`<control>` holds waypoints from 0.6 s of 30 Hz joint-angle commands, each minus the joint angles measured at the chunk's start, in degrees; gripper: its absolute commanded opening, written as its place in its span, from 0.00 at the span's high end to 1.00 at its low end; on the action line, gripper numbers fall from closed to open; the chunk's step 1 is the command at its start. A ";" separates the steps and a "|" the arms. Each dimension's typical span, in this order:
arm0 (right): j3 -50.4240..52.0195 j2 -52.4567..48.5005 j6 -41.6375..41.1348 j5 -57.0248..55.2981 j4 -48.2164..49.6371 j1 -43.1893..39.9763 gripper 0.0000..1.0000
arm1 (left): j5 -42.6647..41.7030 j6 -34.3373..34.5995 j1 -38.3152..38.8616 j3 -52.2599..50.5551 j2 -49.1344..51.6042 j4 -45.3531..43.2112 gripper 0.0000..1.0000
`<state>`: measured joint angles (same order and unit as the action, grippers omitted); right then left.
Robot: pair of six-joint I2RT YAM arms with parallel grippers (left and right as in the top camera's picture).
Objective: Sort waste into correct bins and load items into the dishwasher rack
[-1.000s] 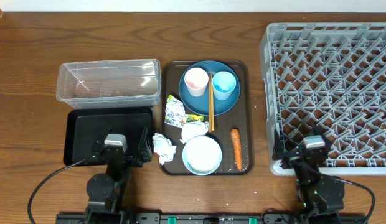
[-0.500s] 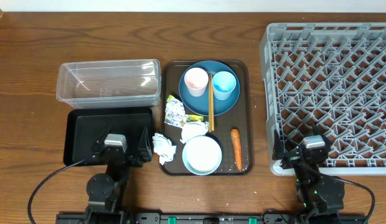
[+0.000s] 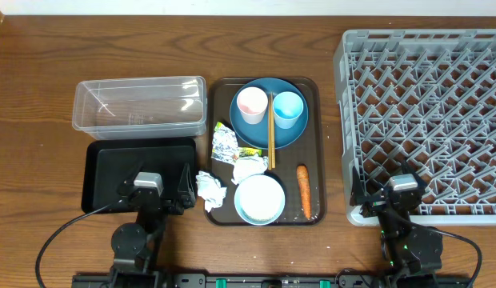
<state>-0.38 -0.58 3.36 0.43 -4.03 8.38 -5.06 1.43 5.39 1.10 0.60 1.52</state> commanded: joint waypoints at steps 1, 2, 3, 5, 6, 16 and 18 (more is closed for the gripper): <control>0.09 0.20 -0.52 -0.15 -0.26 0.42 0.01 | 0.76 -0.76 0.26 -0.87 -0.26 2.10 0.01; 0.09 0.20 -0.52 -0.15 -0.26 0.42 0.01 | 0.33 -0.74 0.26 -0.87 -0.26 2.12 0.01; 0.09 0.20 -0.55 -0.15 -0.26 0.42 0.01 | -0.70 -0.72 0.26 -0.87 -0.26 2.01 0.01; 0.09 0.20 -0.55 -0.15 -0.26 0.42 0.01 | -4.37 -0.70 0.26 -0.85 -0.26 1.20 0.01; 0.09 0.20 -0.55 -0.15 -0.26 0.42 0.01 | -7.21 -0.55 0.26 -0.70 -0.26 0.76 0.01; 0.09 0.20 -0.52 -0.15 -0.26 0.42 0.01 | -16.87 6.80 0.28 19.96 4.83 22.03 0.01; 0.09 0.20 -0.52 -0.15 -0.26 0.44 0.01 | -17.07 6.78 0.26 27.67 9.35 29.55 0.01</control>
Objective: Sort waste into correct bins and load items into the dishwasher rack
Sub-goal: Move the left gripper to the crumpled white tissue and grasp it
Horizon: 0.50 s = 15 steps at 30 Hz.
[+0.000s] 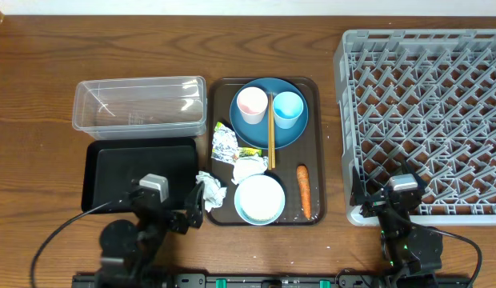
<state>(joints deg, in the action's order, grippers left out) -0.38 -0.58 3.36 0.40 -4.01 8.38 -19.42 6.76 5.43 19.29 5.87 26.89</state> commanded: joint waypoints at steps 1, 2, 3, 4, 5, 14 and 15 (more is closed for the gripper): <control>0.09 0.20 -0.52 -0.13 -0.28 0.42 0.01 | -3.15 1.42 0.24 13.22 6.67 7.76 0.01; 0.09 0.20 -0.55 -0.13 -0.28 0.42 0.01 | -4.13 1.42 0.24 17.53 9.90 11.72 0.01; 0.09 0.20 -0.52 -0.13 -0.28 0.42 0.01 | -5.68 1.44 0.24 21.86 13.31 15.61 0.01; 0.09 0.20 -0.55 -0.13 -0.28 0.42 0.01 | -7.93 1.44 0.24 27.32 17.77 20.57 0.01; 0.09 0.20 -0.55 -0.13 -0.28 0.42 0.01 | -9.42 1.46 0.24 30.73 20.68 23.58 0.01; 0.09 0.20 -0.55 -0.13 -0.28 0.42 0.01 | -13.35 1.51 0.22 42.49 35.60 27.93 0.01; 0.09 0.20 -0.52 -0.13 -0.28 0.42 0.01 | -14.27 1.49 0.22 42.45 36.26 28.11 0.01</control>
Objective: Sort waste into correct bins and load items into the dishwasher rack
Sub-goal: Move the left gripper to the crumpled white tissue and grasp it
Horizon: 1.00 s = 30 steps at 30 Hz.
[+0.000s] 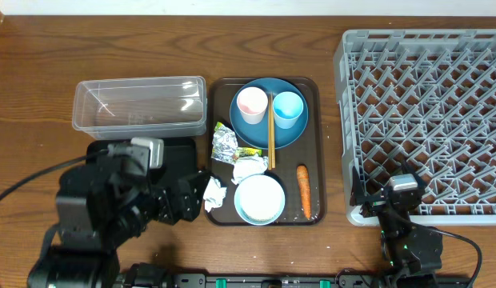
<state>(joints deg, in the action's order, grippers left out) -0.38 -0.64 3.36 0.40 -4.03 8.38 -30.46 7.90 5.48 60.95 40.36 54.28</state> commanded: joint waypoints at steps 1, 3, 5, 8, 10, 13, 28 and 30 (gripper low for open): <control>0.09 0.26 -0.55 -0.15 -0.26 0.42 0.01 | -3.98 0.37 0.17 0.74 2.34 1.33 0.01; 0.09 0.26 -0.52 -0.13 -0.26 0.42 0.01 | -4.02 0.37 0.17 0.42 3.52 3.37 0.01; 0.09 0.26 -0.55 -0.13 -0.26 0.42 0.01 | -3.82 1.86 0.17 -0.50 4.70 5.75 0.01; 0.09 0.26 -0.52 -0.13 -0.26 0.42 0.01 | -2.97 4.92 0.17 -1.73 6.56 10.51 0.01; 0.09 0.26 -0.55 -0.13 -0.26 0.42 0.01 | -2.27 4.90 0.17 -2.25 7.58 12.83 0.01; 0.09 0.26 -0.52 -0.13 -0.26 0.42 0.01 | 0.92 4.94 0.17 -2.91 7.91 14.38 0.01; 0.09 0.26 -0.55 -0.13 -0.26 0.42 0.01 | 9.55 12.17 0.20 -7.61 7.87 15.08 0.01; 0.09 0.26 -0.52 -0.13 -0.26 0.42 0.01 | 10.64 13.07 0.20 -8.31 7.87 14.36 0.01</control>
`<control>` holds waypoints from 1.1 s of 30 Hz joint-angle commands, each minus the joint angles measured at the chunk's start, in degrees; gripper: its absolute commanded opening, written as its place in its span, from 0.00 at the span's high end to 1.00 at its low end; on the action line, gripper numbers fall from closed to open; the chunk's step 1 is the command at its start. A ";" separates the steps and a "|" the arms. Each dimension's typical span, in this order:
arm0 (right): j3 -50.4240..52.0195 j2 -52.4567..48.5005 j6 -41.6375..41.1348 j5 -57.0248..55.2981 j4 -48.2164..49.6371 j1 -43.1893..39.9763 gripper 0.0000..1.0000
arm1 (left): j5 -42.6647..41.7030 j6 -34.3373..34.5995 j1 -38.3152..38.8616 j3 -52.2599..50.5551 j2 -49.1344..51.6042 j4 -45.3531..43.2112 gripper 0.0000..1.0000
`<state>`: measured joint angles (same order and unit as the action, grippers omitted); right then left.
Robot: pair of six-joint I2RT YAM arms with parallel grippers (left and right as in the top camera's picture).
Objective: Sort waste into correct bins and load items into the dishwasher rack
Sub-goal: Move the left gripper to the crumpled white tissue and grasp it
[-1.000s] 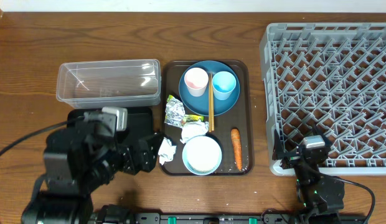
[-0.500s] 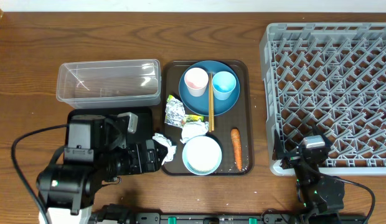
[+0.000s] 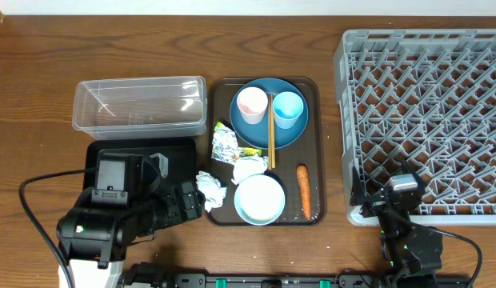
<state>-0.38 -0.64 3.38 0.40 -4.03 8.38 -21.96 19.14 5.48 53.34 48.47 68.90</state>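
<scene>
A brown tray [image 3: 316,144] holds a blue plate [image 3: 264,133] with a white cup [image 3: 252,104], a blue cup [image 3: 287,108] and chopsticks [image 3: 271,136]. Also on it are a foil wrapper [image 3: 225,144], a crumpled tissue [image 3: 250,167], a white bowl [image 3: 260,198] and a carrot [image 3: 304,190]. A second crumpled tissue [image 3: 210,190] lies over the tray's left rim. My left gripper [image 3: 192,206] is just left of that tissue, its jaws apart and holding nothing. My right gripper [image 3: 365,194] rests by the grey dishwasher rack [image 3: 424,96], fingers together.
A clear plastic bin [image 3: 140,104] stands left of the tray at the back. A black bin [image 3: 174,150] sits in front of it, partly covered by my left arm. The rack fills the table's right side.
My left arm's body has dropped lower in the frame and looks smaller. Its gripper stays just left of the tissue on the tray's rim. The right arm has not moved.
Both arms rested at the table's front edge. Then the left gripper swung right toward the tray's left rim. After that the left arm rose large over the black bin with its gripper beside the tissue, where it remains now. No object has shifted.
</scene>
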 commanded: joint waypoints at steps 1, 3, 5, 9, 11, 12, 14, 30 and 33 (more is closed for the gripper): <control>0.09 0.26 -0.55 -0.13 -0.26 0.42 0.01 | 2.14 1.81 0.20 -1.27 -0.24 -0.92 0.01; 0.09 0.26 -0.57 -0.15 -0.26 0.42 0.01 | 2.14 2.67 0.20 -2.29 -0.24 -1.33 0.01; 0.09 0.26 -0.55 -0.13 -0.26 0.42 0.01 | 2.12 2.99 0.20 -3.67 -0.24 -1.49 0.01; 0.09 0.26 -0.55 -0.13 -0.26 0.42 0.01 | 2.08 6.21 0.81 -7.74 -0.26 -4.20 0.01; 0.09 0.26 -0.57 -0.13 -0.26 0.42 0.01 | 1.68 7.76 2.12 -10.27 -0.24 -7.06 0.01; 0.09 0.26 -0.57 -0.13 -0.26 0.42 0.01 | 1.68 8.46 3.02 -11.32 -0.24 -8.35 0.01; 0.09 0.26 -0.55 -0.13 -0.26 0.42 0.01 | 1.73 10.08 5.49 -12.90 -0.24 -10.95 0.01; 0.09 0.26 -0.57 -0.13 -0.26 0.42 0.01 | 25.33 20.63 29.00 -13.31 13.66 -32.24 0.01; 0.09 0.26 -0.55 -0.13 -0.26 0.42 0.01 | 28.33 20.65 28.85 -13.25 17.68 -35.26 0.02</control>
<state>-0.38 -0.62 3.36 0.40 -4.03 8.38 -0.64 38.83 34.24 39.79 63.59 35.05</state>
